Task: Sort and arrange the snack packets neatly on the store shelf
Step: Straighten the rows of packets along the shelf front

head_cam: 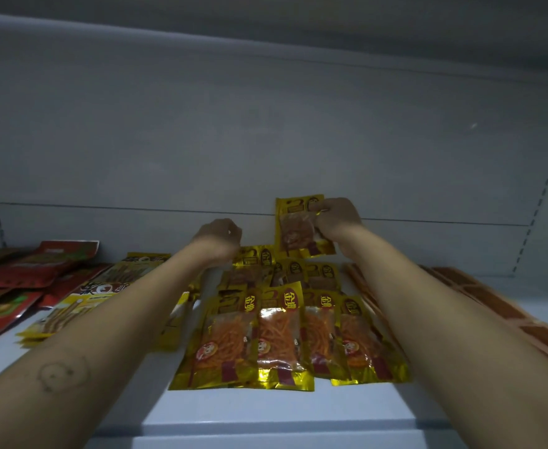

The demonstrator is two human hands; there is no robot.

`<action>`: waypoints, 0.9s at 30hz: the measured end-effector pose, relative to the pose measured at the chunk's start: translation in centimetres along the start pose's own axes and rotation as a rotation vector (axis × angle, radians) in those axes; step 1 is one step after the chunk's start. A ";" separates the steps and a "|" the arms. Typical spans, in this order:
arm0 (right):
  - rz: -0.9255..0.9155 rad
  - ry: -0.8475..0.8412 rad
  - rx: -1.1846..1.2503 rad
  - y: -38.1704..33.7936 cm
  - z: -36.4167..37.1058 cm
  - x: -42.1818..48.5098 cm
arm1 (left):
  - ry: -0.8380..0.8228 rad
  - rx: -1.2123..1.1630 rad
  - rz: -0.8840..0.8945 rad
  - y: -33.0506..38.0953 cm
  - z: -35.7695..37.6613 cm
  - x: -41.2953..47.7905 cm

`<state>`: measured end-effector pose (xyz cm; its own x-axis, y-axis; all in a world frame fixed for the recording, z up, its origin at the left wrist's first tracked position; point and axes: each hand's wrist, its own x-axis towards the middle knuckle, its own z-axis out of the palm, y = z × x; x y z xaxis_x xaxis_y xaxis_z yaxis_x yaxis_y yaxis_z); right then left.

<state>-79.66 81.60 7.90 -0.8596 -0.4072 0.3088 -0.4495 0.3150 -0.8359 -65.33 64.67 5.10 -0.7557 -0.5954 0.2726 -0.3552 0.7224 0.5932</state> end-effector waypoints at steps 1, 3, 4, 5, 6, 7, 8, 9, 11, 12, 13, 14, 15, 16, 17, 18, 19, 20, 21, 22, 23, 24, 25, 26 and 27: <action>-0.010 -0.014 -0.016 -0.2 0.4 -0.1 | 0.042 -0.014 0.000 -0.2 -0.3 -0.1; -0.035 -0.059 -0.077 -0.9 1.6 -0.6 | 0.064 -0.008 0.026 -0.6 -0.8 -0.3; -0.048 -0.081 -0.107 -1.2 2.5 -0.9 | 0.030 -0.006 0.047 -0.8 -0.9 -0.4; -0.057 -0.102 -0.128 -1.5 3.4 -1.2 | -0.017 -0.010 0.064 -1.1 -0.9 -0.6; -0.060 -0.125 -0.143 -1.8 4.4 -1.5 | -0.061 -0.004 0.072 -1.4 -0.9 -0.7; -0.059 -0.143 -0.159 -2.0 5.3 -1.6 | -0.096 0.024 0.072 -1.7 -0.9 -0.8; -0.056 -0.152 -0.180 -2.1 6.1 -1.6 | -0.118 0.065 0.062 -2.0 -0.9 -0.8; -0.052 -0.151 -0.206 -2.1 6.5 -1.5 | -0.131 0.115 0.048 -2.4 -0.8 -0.8; -0.041 -0.129 -0.246 -2.2 6.6 -1.2 | -0.157 0.202 0.025 -2.8 -0.7 -0.8; -0.029 -0.106 -0.249 -2.1 6.2 -1.0 | -0.183 0.240 0.023 -3.0 -0.6 -0.9; -0.017 -0.084 -0.246 -2.0 5.7 -0.8 | -0.224 0.275 0.033 -2.9 -0.4 -1.1; -0.006 -0.070 -0.243 -1.8 5.1 -0.7 | -0.282 0.307 0.050 -2.9 -0.2 -1.3; 0.001 -0.063 -0.237 -1.6 4.4 -0.5 | -0.350 0.335 0.075 -2.8 0.1 -1.5; 0.007 -0.056 -0.228 -1.4 3.9 -0.4 | -0.415 0.365 0.104 -2.6 0.4 -1.6; 0.016 -0.047 -0.214 -1.1 3.4 -0.4 | -0.462 0.406 0.131 -2.4 0.7 -1.7; 0.027 -0.035 -0.194 -0.9 3.1 -0.4 | -0.486 0.446 0.151 -2.3 0.8 -1.8; 0.038 -0.019 -0.170 -0.7 2.9 -0.4 | -0.493 0.476 0.168 -2.2 0.8 -1.8; 0.046 -0.005 -0.147 -0.5 2.9 -0.4 | -0.495 0.500 0.185 -2.2 0.8 -1.8; 0.052 0.006 -0.132 -0.3 2.9 -0.5 | -0.497 0.521 0.203 -2.2 0.7 -1.7; 0.057 0.015 -0.112 -0.1 3.0 -0.5 | -0.497 0.542 0.212 -2.2 0.6 -1.6; 0.064 0.018 -0.085 0.1 3.0 -0.5 | -0.499 0.565 0.214 -2.2 0.5 -1.6; 0.072 0.018 -0.064 0.2 3.1 -0.6 | -0.504 0.581 0.212 -2.2 0.3 -1.4; 0.075 0.016 -0.057 0.2 3.1 -0.6 | -0.506 0.588 0.210 -2.3 0.3 -1.3; 0.073 0.017 -0.055 0.3 3.1 -0.6 | -0.500 0.587 0.204 -2.4 0.2 -1.3; 0.067 0.020 -0.050 0.2 3.0 -0.5 | -0.488 0.583 0.201 -2.5 0.3 -1.3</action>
<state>-78.54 79.27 6.19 -0.8927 -0.3665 0.2622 -0.4019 0.3840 -0.8313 -63.66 63.72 3.07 -0.9442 -0.3097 -0.1116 -0.3155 0.9482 0.0378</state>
